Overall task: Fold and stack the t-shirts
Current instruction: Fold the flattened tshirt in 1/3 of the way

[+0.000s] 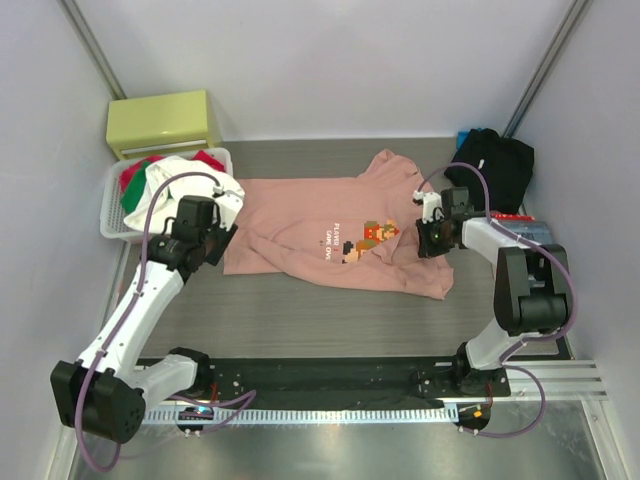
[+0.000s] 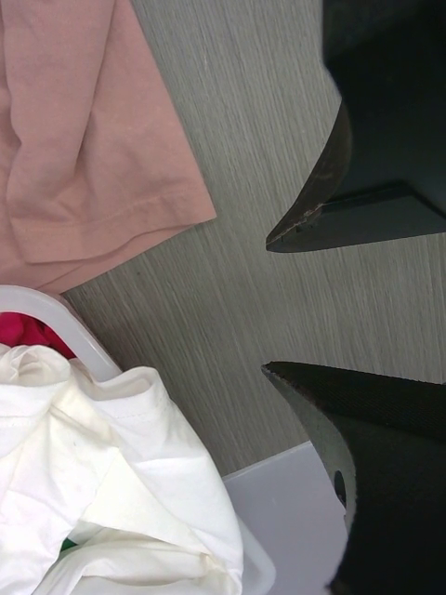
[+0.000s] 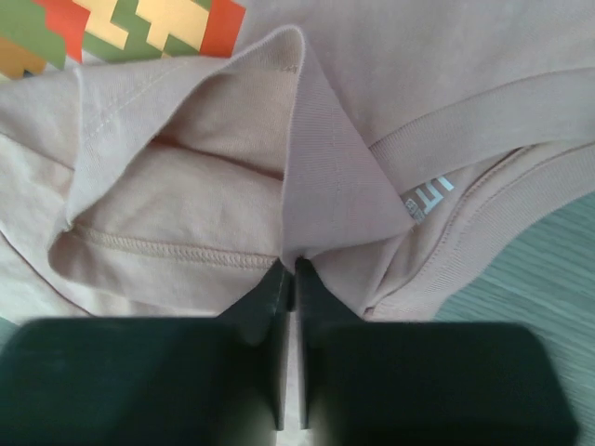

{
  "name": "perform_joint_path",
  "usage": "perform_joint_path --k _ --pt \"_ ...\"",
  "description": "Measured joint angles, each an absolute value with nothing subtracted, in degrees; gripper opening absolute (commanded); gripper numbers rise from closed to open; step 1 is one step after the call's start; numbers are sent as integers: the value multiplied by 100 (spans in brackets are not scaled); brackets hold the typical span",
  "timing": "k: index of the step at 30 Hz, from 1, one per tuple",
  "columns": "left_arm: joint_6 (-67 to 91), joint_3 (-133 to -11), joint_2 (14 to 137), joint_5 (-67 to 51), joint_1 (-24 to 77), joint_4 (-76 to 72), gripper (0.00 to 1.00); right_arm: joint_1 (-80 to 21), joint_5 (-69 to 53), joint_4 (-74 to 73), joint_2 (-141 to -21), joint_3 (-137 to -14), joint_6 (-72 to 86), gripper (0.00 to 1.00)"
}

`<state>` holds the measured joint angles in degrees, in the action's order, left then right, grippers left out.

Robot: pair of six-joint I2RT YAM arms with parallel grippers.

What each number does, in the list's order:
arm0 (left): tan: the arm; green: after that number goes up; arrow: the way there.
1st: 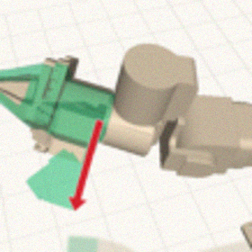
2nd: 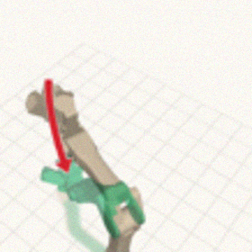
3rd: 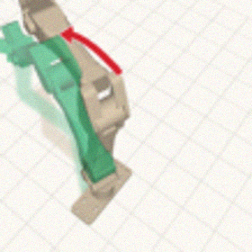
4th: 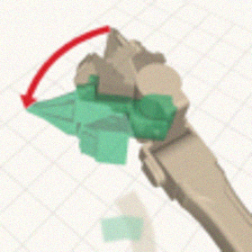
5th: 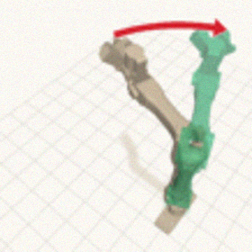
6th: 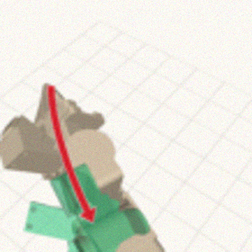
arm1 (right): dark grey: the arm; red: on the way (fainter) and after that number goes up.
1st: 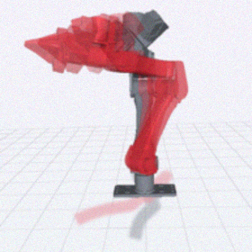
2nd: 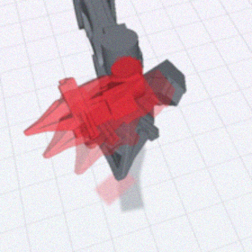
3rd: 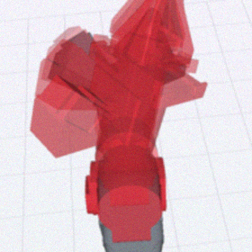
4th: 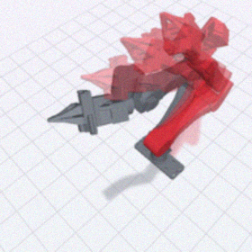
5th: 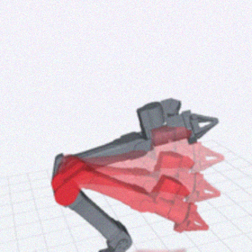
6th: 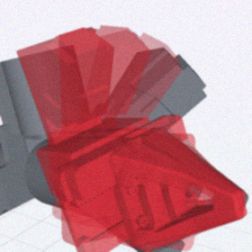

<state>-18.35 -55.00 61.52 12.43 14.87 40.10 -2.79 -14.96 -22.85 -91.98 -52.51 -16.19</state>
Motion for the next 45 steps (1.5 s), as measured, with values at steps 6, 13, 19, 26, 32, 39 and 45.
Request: perform_joint_path --k 6,13,19,26,32,39,45 --pt "-1835 -5446 6182 1240 1485 4005 52 -276 -1391 -2069 -9231 -5234 -1481 1" --pt "-1833 -5308 6243 1212 1485 3964 52 -252 -1186 -1865 -8543 -5050 -1400 1" --pt "-1835 -5251 6281 1190 1485 3970 52 -248 -1017 -1796 -8895 -5470 -1315 1" --pt "-1839 -5251 6274 1192 1485 3977 52 -185 -882 -1739 -9214 -5800 -1271 1" --pt "-1837 -5242 6294 1160 1485 3977 51 27 -834 -1743 -9216 -5806 -1269 1" --pt "-1837 -5242 6305 1129 1487 3977 51 561 -849 -1787 -9323 -6261 -1273 1" --pt "-1837 -5240 6368 1083 1485 3979 51 659 -878 -1737 -9666 -6525 -1258 58"
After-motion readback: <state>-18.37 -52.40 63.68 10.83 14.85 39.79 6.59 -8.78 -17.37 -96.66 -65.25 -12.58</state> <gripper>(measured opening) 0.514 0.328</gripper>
